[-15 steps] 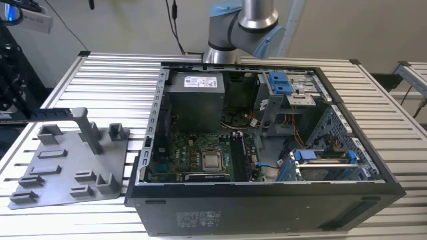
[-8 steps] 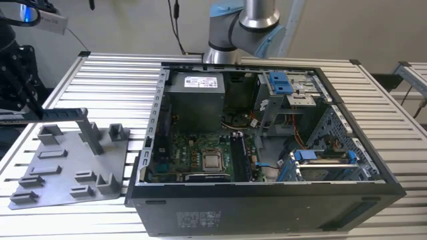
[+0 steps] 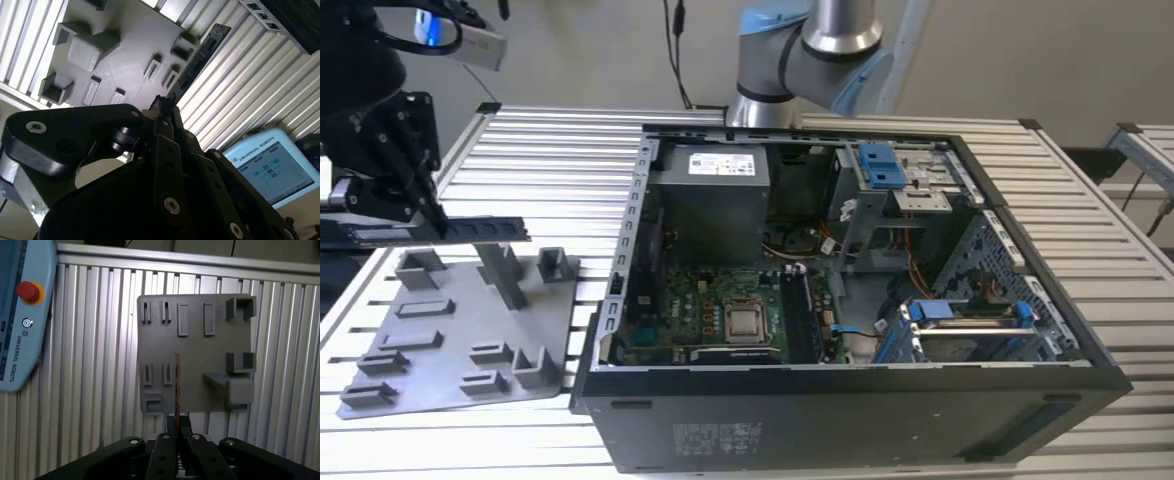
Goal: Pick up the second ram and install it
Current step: 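Pick up the second ram and move it above second insertion slot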
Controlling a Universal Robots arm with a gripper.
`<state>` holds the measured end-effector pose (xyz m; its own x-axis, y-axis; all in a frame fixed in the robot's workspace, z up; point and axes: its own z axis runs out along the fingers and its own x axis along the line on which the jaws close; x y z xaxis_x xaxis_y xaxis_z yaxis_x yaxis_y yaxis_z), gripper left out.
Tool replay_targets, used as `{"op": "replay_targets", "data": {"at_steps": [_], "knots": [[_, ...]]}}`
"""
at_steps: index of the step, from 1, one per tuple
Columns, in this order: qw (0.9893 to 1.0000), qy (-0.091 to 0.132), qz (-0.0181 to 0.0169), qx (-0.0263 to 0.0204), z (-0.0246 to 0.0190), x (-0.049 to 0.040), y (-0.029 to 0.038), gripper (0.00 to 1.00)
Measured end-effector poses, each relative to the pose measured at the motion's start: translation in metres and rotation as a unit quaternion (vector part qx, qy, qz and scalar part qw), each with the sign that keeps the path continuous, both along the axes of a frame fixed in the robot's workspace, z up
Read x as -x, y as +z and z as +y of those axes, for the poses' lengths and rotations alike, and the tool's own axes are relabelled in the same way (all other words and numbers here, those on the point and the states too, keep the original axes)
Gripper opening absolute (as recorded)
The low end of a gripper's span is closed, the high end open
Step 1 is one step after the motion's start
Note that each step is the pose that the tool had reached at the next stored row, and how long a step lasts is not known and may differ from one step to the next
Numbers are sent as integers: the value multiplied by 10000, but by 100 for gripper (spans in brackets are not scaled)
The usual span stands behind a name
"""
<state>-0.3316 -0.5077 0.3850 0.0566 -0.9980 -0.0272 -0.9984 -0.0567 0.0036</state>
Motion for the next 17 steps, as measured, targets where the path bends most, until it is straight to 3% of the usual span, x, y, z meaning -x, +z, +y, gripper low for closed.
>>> {"op": "replay_targets", "data": {"at_steps": [17], "knots": [[10000, 0, 1, 0, 0, -583, 0, 14]]}}
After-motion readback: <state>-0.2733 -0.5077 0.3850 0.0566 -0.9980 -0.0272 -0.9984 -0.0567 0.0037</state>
